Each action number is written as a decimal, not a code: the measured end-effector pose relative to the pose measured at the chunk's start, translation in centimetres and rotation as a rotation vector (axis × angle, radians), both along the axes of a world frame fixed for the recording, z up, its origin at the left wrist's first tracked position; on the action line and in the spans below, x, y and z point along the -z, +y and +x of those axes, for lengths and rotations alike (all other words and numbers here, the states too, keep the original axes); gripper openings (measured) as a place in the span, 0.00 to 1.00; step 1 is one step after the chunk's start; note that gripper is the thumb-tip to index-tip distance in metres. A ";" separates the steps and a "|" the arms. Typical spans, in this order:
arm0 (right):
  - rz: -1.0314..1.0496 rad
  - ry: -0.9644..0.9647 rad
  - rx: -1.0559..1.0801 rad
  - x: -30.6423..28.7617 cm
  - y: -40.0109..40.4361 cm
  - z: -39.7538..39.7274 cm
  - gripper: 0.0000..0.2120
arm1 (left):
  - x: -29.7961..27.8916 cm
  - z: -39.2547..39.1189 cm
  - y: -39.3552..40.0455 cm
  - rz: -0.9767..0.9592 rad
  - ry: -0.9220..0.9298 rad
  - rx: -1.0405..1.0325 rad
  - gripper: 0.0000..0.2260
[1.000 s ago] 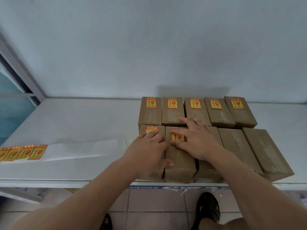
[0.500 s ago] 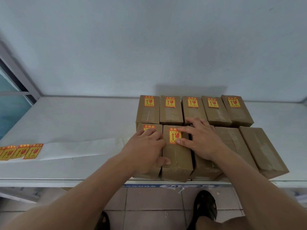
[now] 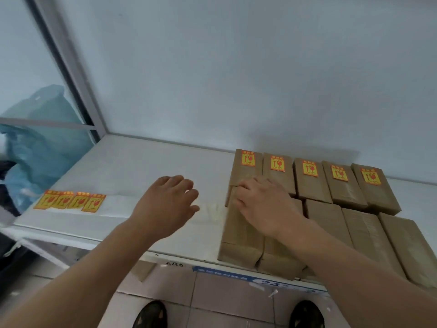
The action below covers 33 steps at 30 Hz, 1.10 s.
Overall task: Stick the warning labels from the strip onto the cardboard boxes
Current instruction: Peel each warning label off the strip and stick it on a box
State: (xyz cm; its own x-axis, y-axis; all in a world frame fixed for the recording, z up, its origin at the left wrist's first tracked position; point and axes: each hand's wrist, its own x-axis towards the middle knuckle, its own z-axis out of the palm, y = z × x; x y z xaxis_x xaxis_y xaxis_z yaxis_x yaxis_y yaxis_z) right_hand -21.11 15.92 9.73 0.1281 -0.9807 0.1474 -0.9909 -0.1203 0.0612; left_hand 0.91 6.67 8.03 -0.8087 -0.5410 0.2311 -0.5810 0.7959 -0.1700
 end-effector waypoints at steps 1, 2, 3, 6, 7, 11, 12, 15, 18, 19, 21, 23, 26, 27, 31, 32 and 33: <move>-0.010 0.029 -0.033 0.3 -1.2 1.4 0.13 | 0.3 1.5 -0.5 0.002 -0.003 -0.044 0.12; -0.022 0.048 -0.063 0.7 -2.3 2.8 0.13 | 0.5 2.9 -1.0 0.007 -0.007 -0.089 0.12; -0.036 0.059 -0.089 1.0 -3.4 4.3 0.12 | 0.7 4.4 -1.5 0.010 -0.005 -0.131 0.12; -0.055 0.071 -0.172 1.8 -6.2 8.5 0.11 | 1.0 8.4 -3.0 0.011 0.004 -0.229 0.12; -0.053 0.064 -0.197 2.1 -7.0 9.9 0.11 | 1.3 9.7 -3.6 0.008 0.004 -0.256 0.12; -0.026 0.056 -0.256 3.5 -10.5 14.8 0.11 | 2.3 15.0 -6.0 0.054 -0.016 -0.411 0.13; -0.015 0.054 -0.265 3.9 -11.4 15.9 0.10 | 2.7 16.3 -6.5 0.069 -0.008 -0.453 0.14; 0.014 0.052 -0.290 5.1 -13.9 19.4 0.08 | 3.9 19.4 -7.8 0.126 0.053 -0.551 0.15; 0.070 0.046 -0.297 6.4 -16.2 22.6 0.09 | 5.2 21.0 -8.9 0.210 0.097 -0.624 0.16; 0.095 0.034 -0.292 6.9 -16.9 23.6 0.09 | 5.6 21.3 -9.3 0.236 0.112 -0.643 0.16; 0.145 -0.029 -0.254 8.0 -18.1 25.2 0.11 | 6.4 21.5 -10.0 0.271 0.150 -0.667 0.17; 0.187 -0.121 -0.183 9.0 -19.4 26.5 0.11 | 7.2 21.5 -10.8 0.307 0.185 -0.682 0.17; 0.245 -0.226 -0.082 9.9 -21.0 27.9 0.14 | 8.4 21.7 -11.6 0.376 0.243 -0.709 0.16; 0.253 -0.236 -0.060 10.1 -21.4 28.2 0.15 | 8.9 21.9 -11.9 0.397 0.251 -0.716 0.16; 0.267 -0.214 -0.048 11.1 -22.1 28.7 0.16 | 10.7 22.5 -12.3 0.468 0.239 -0.736 0.16; 0.261 -0.216 -0.047 11.3 -22.2 28.7 0.16 | 11.1 22.6 -12.3 0.483 0.243 -0.742 0.16; 0.251 -0.223 -0.047 11.4 -22.3 28.8 0.16 | 11.5 22.7 -12.3 0.493 0.244 -0.747 0.16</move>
State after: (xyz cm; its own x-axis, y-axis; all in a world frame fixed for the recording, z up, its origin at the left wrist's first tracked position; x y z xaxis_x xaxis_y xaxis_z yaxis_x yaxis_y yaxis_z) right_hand 7.64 -6.42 -1.71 0.1658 -0.9838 -0.0681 -0.9696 -0.1500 -0.1935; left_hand 23.56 -5.58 -3.47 -0.1703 -0.9843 -0.0455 -0.9473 0.1508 0.2825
